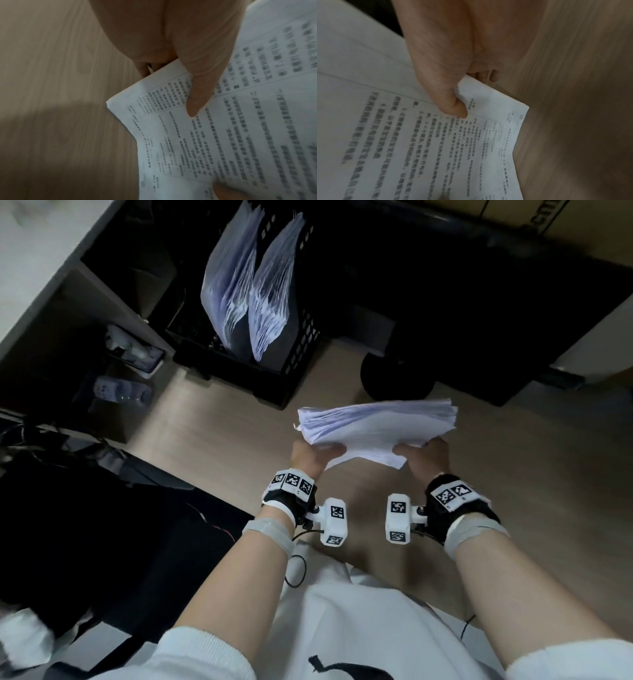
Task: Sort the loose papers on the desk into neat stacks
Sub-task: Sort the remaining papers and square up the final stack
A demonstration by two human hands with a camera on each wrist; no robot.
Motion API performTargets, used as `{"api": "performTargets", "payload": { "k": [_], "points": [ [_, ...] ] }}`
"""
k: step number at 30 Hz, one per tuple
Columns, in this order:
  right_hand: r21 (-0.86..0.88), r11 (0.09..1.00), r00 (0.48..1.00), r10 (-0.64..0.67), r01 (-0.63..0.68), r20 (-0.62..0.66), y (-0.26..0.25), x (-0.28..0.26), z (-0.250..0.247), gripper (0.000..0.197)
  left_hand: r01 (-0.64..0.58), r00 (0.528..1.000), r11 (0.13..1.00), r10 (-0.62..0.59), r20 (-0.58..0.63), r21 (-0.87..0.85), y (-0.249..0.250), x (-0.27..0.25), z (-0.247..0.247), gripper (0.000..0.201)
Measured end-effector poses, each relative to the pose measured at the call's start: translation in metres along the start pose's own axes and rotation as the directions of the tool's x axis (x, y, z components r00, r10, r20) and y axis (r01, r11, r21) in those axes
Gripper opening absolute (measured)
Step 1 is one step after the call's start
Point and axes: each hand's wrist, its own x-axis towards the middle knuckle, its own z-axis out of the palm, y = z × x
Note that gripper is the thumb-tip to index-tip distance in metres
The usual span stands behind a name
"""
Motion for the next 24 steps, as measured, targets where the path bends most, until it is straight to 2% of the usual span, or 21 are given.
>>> {"api": "performTargets", "payload": {
  "k": [2, 4, 6, 11, 13, 16, 18, 19, 22, 24],
  "points": [
    [0.017, 1.000, 1.000, 0.006, -0.005, -0.016, -0.003, 0.002, 0.003, 0.017, 0.001, 1.000, 1.000, -0.001, -0.011, -0.016, 0.004, 0.006, 0.000, 0.036],
    [0.021, 1.000, 1.000, -0.019, 0.019, -0.003, -0.012, 0.002, 0.005, 0.017, 0.006, 1.000, 1.000, -0.006, 0.007, 0.003, 0.009, 0.008, -0.003, 0.039],
    [0.059, 0.998, 0.999, -0.028, 0.028, 0.015, -0.022, -0.001, 0.006, 0.018, 0.033, 0.999, 0.998, -0.032, 0.014, -0.050, 0.013, 0.006, -0.010, 0.037],
    [0.085, 0.995, 0.996, -0.060, 0.054, 0.070, -0.057, -0.014, 0.019, 0.010, -0.006, 0.982, 0.971, 0.052, 0.181, -0.241, 0.017, -0.017, -0.043, 0.039],
    [0.086, 0.992, 0.990, -0.101, 0.092, 0.100, -0.069, -0.021, 0.031, 0.010, 0.000, 0.982, 0.960, 0.053, 0.183, -0.280, 0.016, -0.031, -0.060, 0.040],
    [0.091, 0.989, 0.975, -0.134, 0.120, 0.179, -0.087, -0.032, 0.058, 0.014, -0.112, 0.994, 0.979, 0.108, -0.029, -0.169, 0.017, -0.042, -0.089, 0.029],
    [0.059, 0.989, 0.959, -0.148, 0.138, 0.243, -0.096, -0.037, 0.083, 0.003, -0.146, 0.972, 0.988, 0.133, -0.193, -0.056, 0.021, -0.047, -0.111, 0.016],
    [0.034, 0.985, 0.947, -0.171, 0.169, 0.272, -0.102, -0.040, 0.096, 0.003, -0.165, 0.955, 0.986, 0.151, -0.255, -0.036, 0.021, -0.048, -0.123, 0.015],
    [-0.058, 0.954, 0.883, -0.247, 0.294, 0.400, -0.121, -0.043, 0.139, 0.006, -0.240, 0.896, 0.962, 0.168, -0.411, -0.132, 0.025, -0.049, -0.163, 0.013],
    [-0.081, 0.943, 0.842, -0.248, 0.324, 0.479, -0.130, -0.042, 0.170, 0.021, -0.224, 0.855, 0.958, 0.107, -0.507, -0.177, 0.026, -0.044, -0.191, 0.018]
  ]
}}
